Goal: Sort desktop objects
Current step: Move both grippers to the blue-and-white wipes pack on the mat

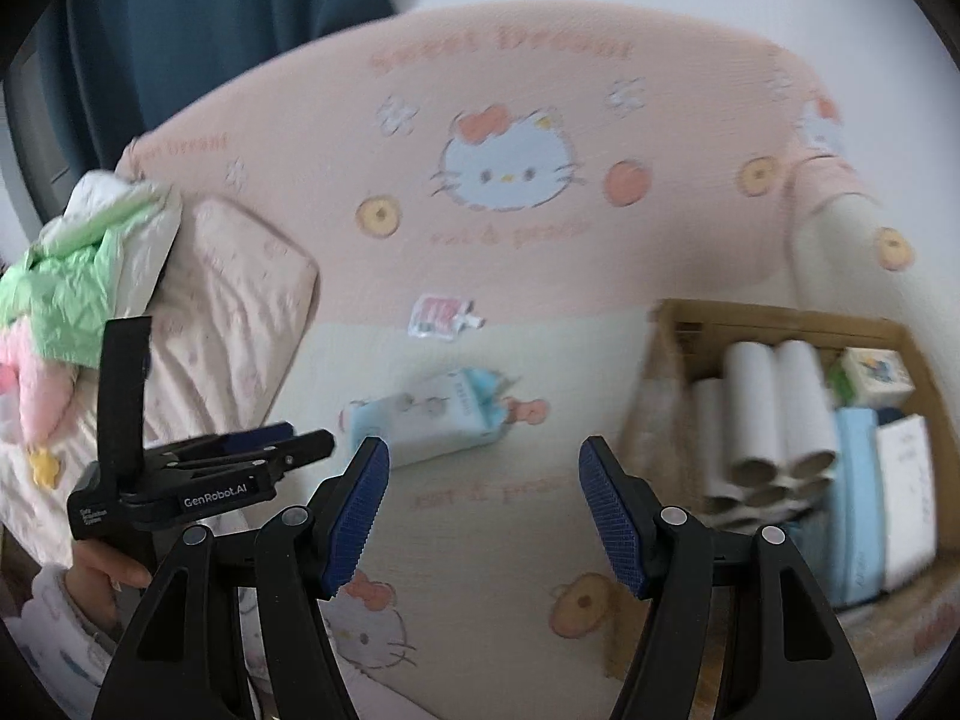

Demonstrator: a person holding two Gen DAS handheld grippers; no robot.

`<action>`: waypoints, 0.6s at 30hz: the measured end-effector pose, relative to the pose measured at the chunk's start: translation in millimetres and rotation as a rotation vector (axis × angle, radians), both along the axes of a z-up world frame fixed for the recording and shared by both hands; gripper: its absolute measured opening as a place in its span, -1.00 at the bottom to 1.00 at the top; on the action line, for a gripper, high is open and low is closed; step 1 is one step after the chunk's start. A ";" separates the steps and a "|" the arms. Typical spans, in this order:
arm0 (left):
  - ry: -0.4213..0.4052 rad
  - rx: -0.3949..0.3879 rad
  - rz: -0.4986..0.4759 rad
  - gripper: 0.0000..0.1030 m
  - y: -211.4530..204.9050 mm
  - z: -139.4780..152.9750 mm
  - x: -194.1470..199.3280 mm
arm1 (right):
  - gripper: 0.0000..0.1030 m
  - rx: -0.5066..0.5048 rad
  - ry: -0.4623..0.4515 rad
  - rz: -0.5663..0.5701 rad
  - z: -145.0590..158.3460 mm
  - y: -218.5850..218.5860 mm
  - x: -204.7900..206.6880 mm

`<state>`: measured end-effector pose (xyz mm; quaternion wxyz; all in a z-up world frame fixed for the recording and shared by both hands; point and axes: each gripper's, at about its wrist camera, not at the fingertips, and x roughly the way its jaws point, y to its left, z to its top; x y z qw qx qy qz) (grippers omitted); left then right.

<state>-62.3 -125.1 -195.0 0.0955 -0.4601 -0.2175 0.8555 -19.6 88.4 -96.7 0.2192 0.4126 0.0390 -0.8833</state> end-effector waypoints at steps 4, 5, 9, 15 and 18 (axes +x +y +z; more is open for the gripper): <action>-0.059 0.034 0.100 0.19 -25.0 -30.3 -4.4 | 0.24 0.008 -0.074 0.040 -21.8 -24.4 -23.6; -0.061 0.042 0.119 0.19 -29.9 -36.4 -6.2 | 0.24 0.014 -0.090 0.048 -27.4 -29.7 -29.2; -0.085 0.089 0.179 0.19 -50.7 -63.3 -14.5 | 0.24 0.058 -0.143 0.085 -49.8 -52.3 -50.9; -0.120 0.328 0.296 0.19 -76.6 -92.1 -28.3 | 0.24 0.106 -0.213 0.135 -82.3 -80.9 -83.8; -0.149 0.328 0.354 0.19 -81.7 -104.1 -33.3 | 0.24 0.110 -0.248 0.138 -99.3 -90.1 -104.2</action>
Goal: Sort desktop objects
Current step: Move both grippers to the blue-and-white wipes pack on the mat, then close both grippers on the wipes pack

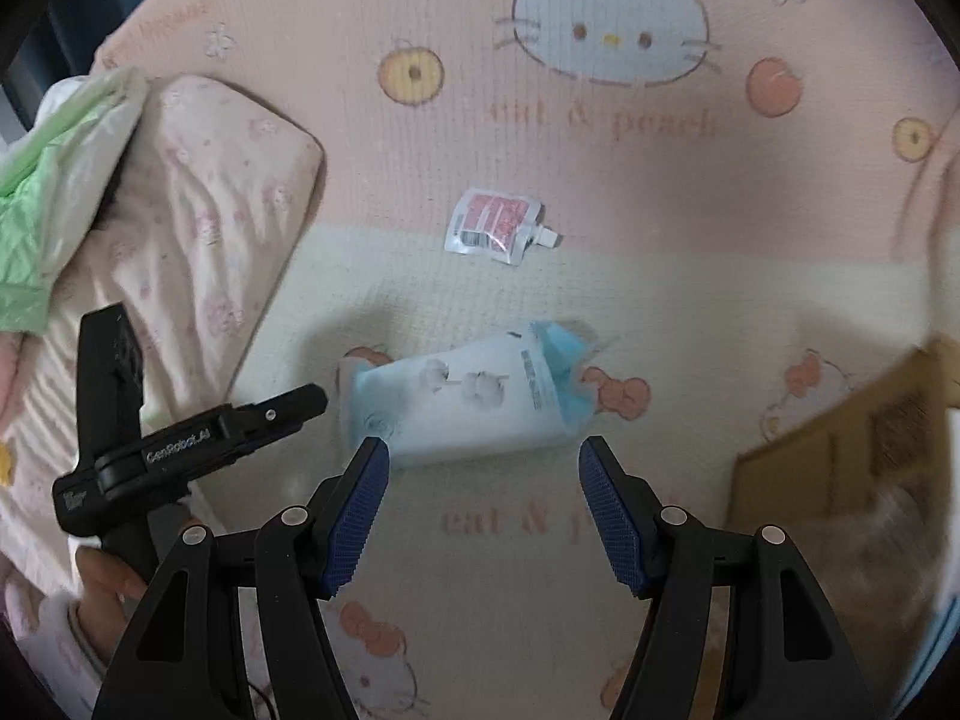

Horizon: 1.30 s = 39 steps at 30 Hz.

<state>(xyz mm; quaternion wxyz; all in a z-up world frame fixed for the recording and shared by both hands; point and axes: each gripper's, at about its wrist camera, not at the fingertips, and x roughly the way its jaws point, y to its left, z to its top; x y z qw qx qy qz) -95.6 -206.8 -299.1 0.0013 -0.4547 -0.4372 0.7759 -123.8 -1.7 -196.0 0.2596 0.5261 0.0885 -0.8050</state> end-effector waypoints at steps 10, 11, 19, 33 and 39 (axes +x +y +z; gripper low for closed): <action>-0.030 0.126 0.008 0.19 -3.4 -16.3 -4.8 | 0.24 -0.058 -0.234 -0.083 -53.2 -7.9 -63.3; -0.034 0.134 -0.009 0.19 -0.9 -17.1 -6.7 | 0.24 -0.062 -0.240 -0.084 -56.4 -9.8 -66.3; -0.032 0.066 -0.078 0.19 16.0 -16.5 -19.5 | 0.24 0.050 -0.187 0.015 -75.7 -34.3 -80.9; -0.025 0.090 -0.118 -0.08 20.0 -22.0 -21.4 | 0.34 -0.026 -0.315 0.026 -98.1 -33.4 -76.1; -0.043 0.065 -0.132 -0.08 19.1 -18.8 -18.7 | 0.34 -0.022 -0.306 0.045 -96.0 -28.5 -53.4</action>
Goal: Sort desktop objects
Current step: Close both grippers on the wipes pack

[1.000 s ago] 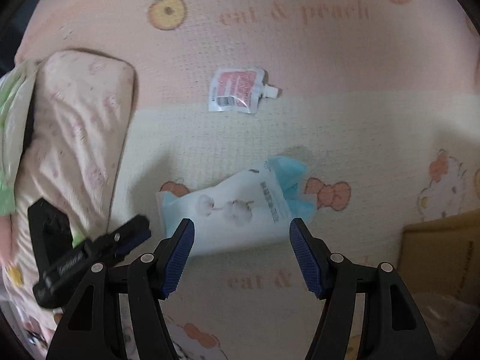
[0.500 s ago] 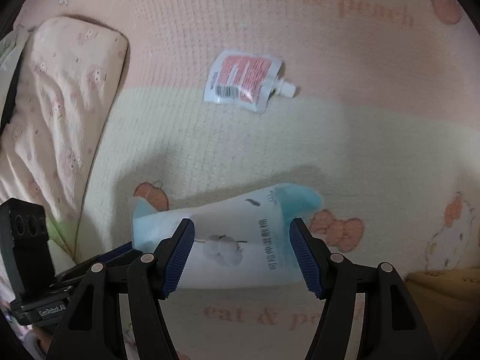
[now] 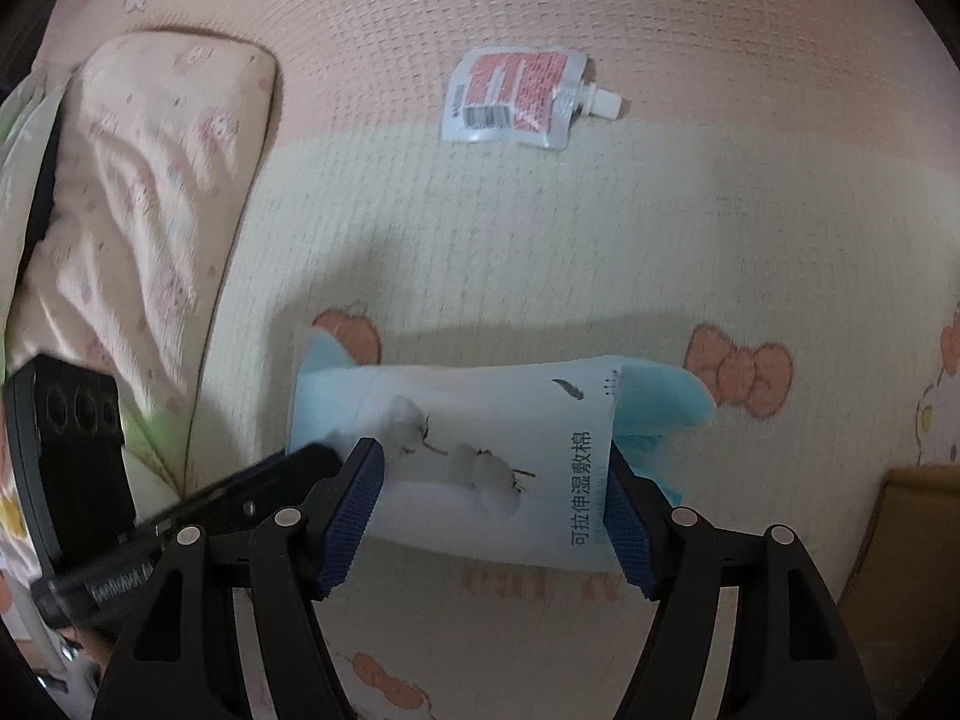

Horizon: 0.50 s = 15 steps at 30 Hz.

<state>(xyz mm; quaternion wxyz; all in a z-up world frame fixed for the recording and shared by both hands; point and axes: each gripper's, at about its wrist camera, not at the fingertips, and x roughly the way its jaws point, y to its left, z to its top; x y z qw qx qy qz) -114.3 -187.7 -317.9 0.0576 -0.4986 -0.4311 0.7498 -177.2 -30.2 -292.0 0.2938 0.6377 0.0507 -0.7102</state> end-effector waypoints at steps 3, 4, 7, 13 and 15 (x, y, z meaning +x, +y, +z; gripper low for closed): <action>-0.013 0.001 0.003 -0.08 -2.6 0.5 3.0 | 0.34 -0.005 0.004 0.006 2.6 5.6 13.9; -0.015 -0.002 0.002 -0.08 -2.6 1.0 4.0 | 0.34 -0.007 0.003 0.007 3.1 7.2 17.7; -0.021 -0.020 -0.034 -0.08 2.0 3.2 5.5 | 0.34 -0.011 0.004 0.004 3.2 13.6 33.1; -0.004 -0.134 -0.189 -0.07 31.2 15.0 7.8 | 0.34 0.032 0.025 -0.018 1.4 30.9 62.3; -0.002 -0.175 -0.241 -0.04 41.9 18.2 10.6 | 0.34 0.029 0.023 -0.037 2.1 38.1 69.3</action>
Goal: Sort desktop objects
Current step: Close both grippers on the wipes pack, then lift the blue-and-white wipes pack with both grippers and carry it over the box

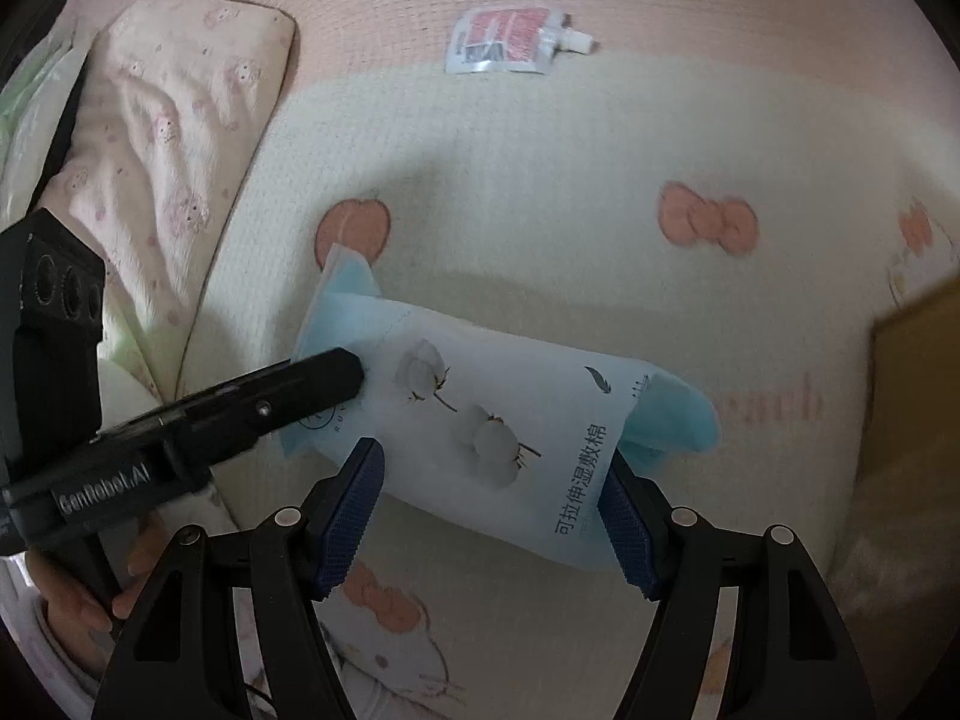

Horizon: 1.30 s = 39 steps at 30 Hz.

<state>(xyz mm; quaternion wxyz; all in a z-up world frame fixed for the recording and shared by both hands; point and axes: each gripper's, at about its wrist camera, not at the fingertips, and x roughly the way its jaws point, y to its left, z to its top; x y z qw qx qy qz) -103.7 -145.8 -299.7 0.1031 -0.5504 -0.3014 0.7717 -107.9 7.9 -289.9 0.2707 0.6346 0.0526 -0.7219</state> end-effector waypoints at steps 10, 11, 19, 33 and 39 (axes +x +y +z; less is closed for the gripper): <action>-0.024 -0.050 -0.111 -0.03 22.8 5.4 20.2 | 0.34 -0.051 0.019 -0.128 -2.3 33.5 36.9; -0.025 -0.061 -0.114 -0.03 25.1 7.9 21.4 | 0.34 -0.054 0.027 -0.128 -1.1 34.9 40.2; 0.103 -0.184 -0.152 -0.02 47.5 63.0 38.8 | 0.34 -0.100 0.160 -0.124 34.3 44.0 62.0; 0.455 -0.389 -0.263 0.06 105.3 218.5 71.0 | 0.34 -0.234 0.554 -0.176 171.5 83.3 122.7; 0.588 -0.414 -0.348 0.07 150.8 262.2 74.8 | 0.34 -0.262 0.671 -0.253 212.6 120.2 136.7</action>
